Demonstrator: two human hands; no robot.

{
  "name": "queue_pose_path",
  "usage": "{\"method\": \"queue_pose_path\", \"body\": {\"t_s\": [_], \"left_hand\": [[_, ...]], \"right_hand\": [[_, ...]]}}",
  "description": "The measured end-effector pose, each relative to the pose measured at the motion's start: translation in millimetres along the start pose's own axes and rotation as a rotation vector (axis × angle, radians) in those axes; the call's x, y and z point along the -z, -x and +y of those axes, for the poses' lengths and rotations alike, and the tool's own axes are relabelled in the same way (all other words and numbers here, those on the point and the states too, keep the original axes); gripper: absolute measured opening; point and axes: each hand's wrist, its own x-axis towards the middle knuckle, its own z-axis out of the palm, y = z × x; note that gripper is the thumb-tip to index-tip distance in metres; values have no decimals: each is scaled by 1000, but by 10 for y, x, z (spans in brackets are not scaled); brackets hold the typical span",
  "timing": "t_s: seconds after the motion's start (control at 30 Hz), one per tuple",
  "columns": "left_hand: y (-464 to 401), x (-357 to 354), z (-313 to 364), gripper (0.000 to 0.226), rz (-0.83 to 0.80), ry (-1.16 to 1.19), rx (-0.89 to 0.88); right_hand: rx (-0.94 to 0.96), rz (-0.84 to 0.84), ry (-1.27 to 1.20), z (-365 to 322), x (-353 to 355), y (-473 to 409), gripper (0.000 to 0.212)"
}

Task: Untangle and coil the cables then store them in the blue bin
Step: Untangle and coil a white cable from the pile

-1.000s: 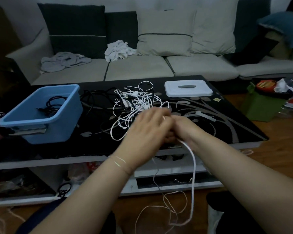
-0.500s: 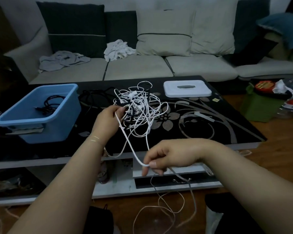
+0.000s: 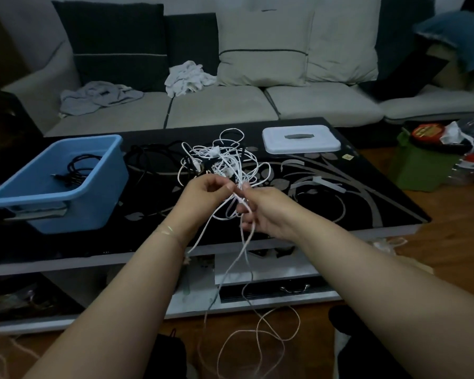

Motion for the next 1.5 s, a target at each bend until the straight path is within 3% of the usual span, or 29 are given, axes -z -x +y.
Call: {"method": "queue_pose_path", "body": {"t_s": [0.07,0.13,0.2,0.33,0.57,0.67,0.8,0.87,0.93,1.04,1.1,1.17,1.3,1.34,1.44,1.5], "left_hand": [[-64,-52,-3,9,0,259,157],[-180,-58,26,10,-54,613,368],[-299,30,37,18,-74,816,532],[-666,192,111,25,-2,839,634],[-1181,313,497,30,-25,729,572],[-1313,267,682,30,-36,640,528],[-1512,154,964,30,147,513,265],[-1582,201,1057,28,205,611,178],[-1663,324,1047,29,129,818,235],[-1730,575,875,22,29,995,339],[-1776,734,778,23,50,1025,354],[-1802,835,774,24,61,932,345],[-1746,815,833,7,30,451,251],[-1706,783,851,11,47,272,199],[-1592,703,862,68,124,-381,-6],[-1509,655,889,72,191,-566,-182]], "right_hand": [[63,75,130,-21,-85,-34,30],[198,134,422,-47,-125,-49,31],[340,128,691,-15,-162,-35,33],[447,75,861,-5,-94,-25,28],[612,151,492,-134,115,-73,29],[721,184,484,-138,117,-56,27],[615,189,546,-176,154,-151,24],[593,196,506,-215,170,-193,25],[581,166,422,-269,194,-209,25],[378,-30,631,-278,253,-137,23],[132,-319,910,-201,280,-48,23],[-21,-514,1011,-107,280,14,23],[-74,-492,1021,-49,343,-24,24],[-76,-459,1019,-56,383,-42,24],[-55,-320,978,-60,462,-91,22],[1,-194,926,-60,457,-170,22]]}}
